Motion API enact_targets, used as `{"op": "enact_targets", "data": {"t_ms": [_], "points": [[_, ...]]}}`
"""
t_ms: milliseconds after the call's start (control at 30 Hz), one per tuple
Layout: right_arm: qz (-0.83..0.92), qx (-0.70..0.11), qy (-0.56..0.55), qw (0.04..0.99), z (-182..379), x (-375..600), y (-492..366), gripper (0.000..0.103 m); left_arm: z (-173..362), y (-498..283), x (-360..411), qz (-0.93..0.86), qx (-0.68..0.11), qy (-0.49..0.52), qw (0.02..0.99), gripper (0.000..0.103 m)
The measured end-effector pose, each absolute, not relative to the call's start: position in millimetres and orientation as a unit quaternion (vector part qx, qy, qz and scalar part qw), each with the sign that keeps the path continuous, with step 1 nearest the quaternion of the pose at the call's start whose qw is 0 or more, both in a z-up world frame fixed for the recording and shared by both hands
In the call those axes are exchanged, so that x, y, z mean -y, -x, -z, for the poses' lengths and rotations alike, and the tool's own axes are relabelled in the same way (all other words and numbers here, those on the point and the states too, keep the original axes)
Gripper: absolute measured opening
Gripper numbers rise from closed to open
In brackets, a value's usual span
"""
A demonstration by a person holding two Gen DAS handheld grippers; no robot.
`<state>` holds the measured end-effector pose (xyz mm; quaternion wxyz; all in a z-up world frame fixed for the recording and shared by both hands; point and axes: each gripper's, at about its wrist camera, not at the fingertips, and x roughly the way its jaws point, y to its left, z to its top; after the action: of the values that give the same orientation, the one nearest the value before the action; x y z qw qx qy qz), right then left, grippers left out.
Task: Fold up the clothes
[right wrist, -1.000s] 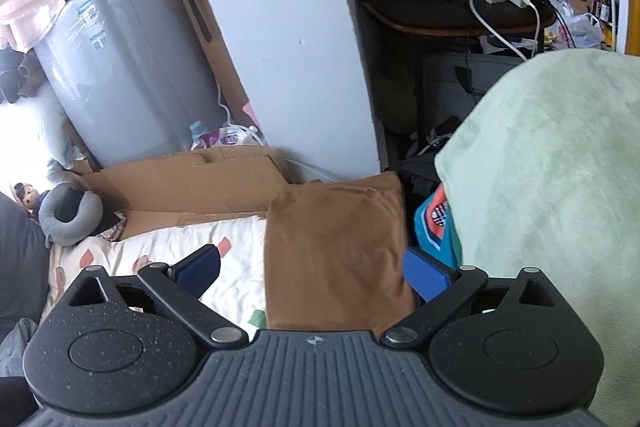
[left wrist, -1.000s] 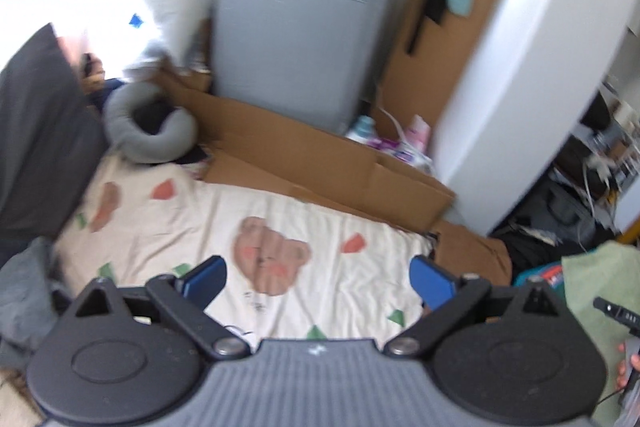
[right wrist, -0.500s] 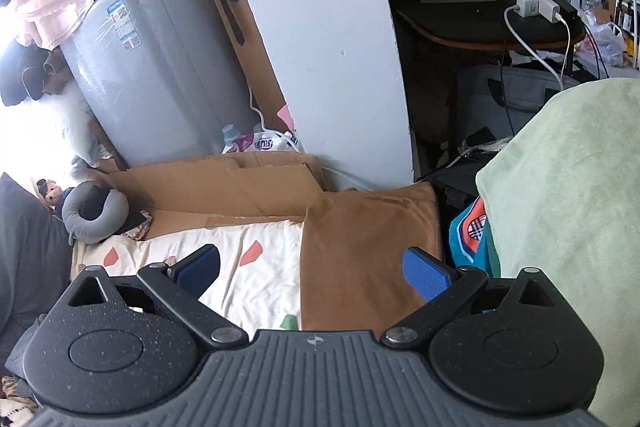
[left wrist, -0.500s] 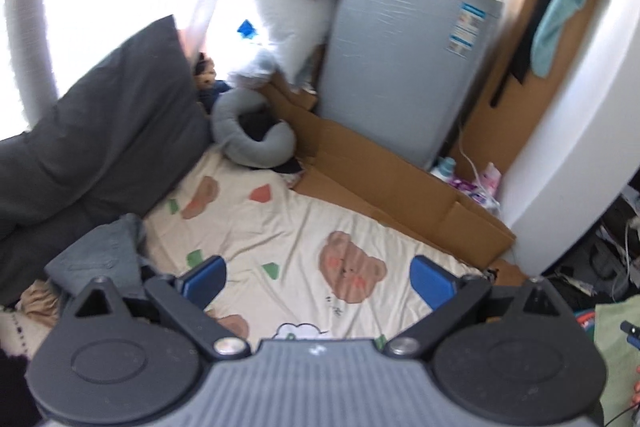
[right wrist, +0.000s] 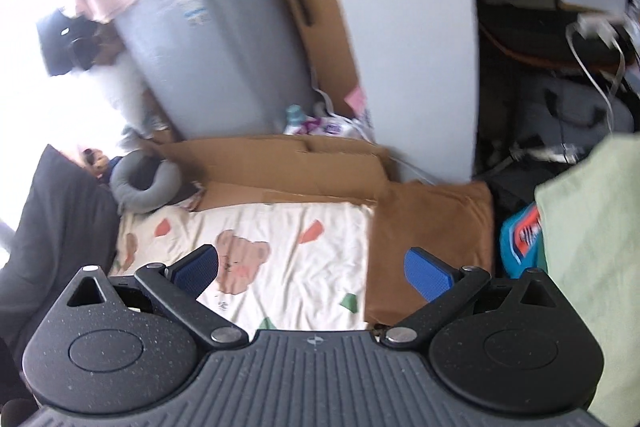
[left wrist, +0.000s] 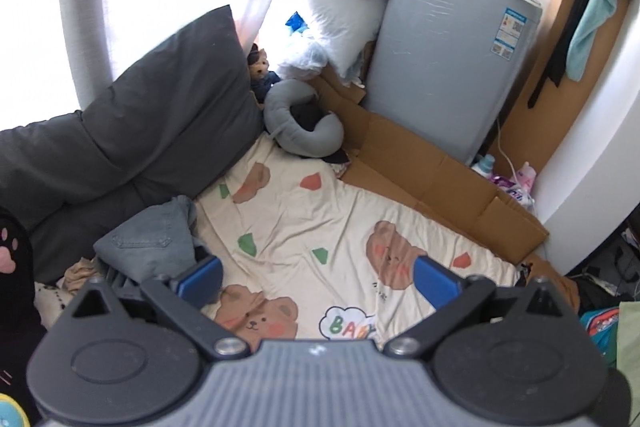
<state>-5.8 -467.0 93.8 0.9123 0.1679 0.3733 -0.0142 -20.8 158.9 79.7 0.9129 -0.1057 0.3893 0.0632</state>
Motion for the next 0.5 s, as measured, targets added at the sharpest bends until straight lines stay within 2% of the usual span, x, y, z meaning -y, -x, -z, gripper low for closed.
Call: {"op": "enact_targets", "data": {"t_ms": [267, 500], "points": [[-0.033, -0.358, -0.157, 0.920, -153.5, 429.1, -2.2, 0.102, -63.4, 30.0, -171.1, -0.069, -0.400, 0.111, 0.907, 0.102], [-0.064, -0.346, -0.170, 0.921, -171.1, 402.0, -5.6, 0.102, -50.0, 30.3, -175.8, -0.072, -0.408, 0.117, 0.902, 0.102]]}}
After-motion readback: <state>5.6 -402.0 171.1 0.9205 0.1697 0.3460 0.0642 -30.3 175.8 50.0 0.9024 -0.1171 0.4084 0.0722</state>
